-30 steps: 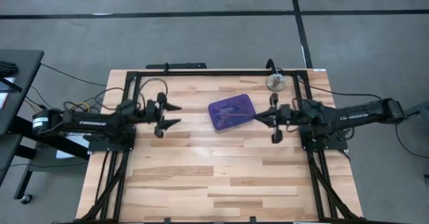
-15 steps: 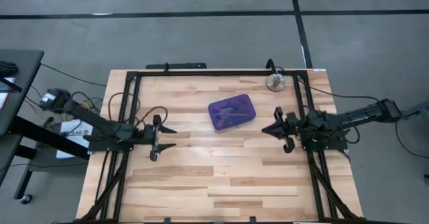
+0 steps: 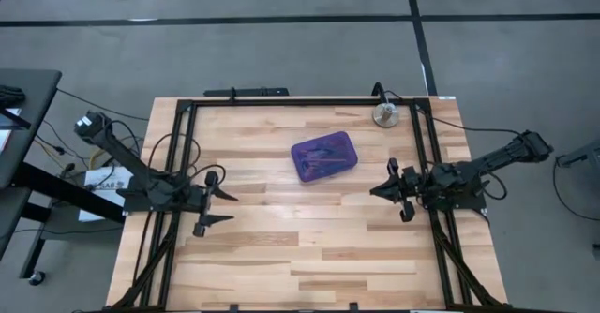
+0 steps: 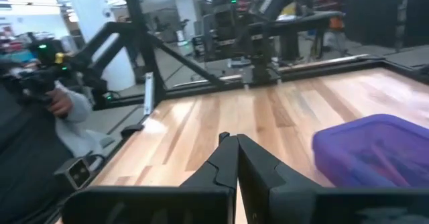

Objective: Pick & place school supplies into a supply box
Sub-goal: Return to Home Position

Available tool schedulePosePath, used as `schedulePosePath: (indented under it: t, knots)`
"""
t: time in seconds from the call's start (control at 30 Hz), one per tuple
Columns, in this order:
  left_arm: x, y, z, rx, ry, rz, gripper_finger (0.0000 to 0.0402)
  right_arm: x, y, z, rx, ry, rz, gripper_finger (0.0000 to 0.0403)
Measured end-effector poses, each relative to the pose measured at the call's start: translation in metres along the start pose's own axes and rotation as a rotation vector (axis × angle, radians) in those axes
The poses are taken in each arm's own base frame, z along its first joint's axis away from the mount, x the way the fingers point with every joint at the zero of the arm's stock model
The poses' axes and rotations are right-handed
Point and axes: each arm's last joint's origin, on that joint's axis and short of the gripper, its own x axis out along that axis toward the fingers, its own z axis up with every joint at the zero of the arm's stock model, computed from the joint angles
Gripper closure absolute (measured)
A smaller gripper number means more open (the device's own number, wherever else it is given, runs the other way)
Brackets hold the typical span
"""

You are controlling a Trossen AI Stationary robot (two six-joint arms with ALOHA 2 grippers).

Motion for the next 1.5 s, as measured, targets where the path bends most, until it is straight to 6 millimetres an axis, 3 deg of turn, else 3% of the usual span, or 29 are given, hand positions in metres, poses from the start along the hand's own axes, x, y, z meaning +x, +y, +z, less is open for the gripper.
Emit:
schedulePosePath:
  t: [0.43, 0.8, 1.0, 1.1, 1.3, 1.5]
  knots:
    - [0.008, 0.022, 0.0, -0.003, 0.019, -0.252, 0.0168, -0.001, 0.004, -0.002, -0.004, 0.021, 0.04, 0.0403]
    - [0.01, 0.036, -0.013, -0.071, 0.151, -0.121, 0.0168, -0.001, 0.004, -0.002, -0.005, 0.023, 0.041, 0.0403]
    - [0.009, 0.036, -0.017, -0.003, 0.193, -0.129, 0.0168, -0.001, 0.004, -0.003, -0.005, 0.025, 0.042, 0.0403]
    - [0.007, 0.032, -0.018, -0.007, 0.204, -0.212, 0.0168, -0.001, 0.004, -0.003, -0.006, 0.026, 0.042, 0.0403]
    - [-0.009, 0.028, -0.007, -0.048, 0.122, -0.443, 0.0168, -0.001, 0.004, -0.003, -0.006, 0.029, 0.041, 0.0403]
    - [-0.021, 0.029, 0.009, -0.033, -0.053, -0.467, 0.0168, -0.001, 0.004, -0.003, -0.007, 0.031, 0.04, 0.0403]
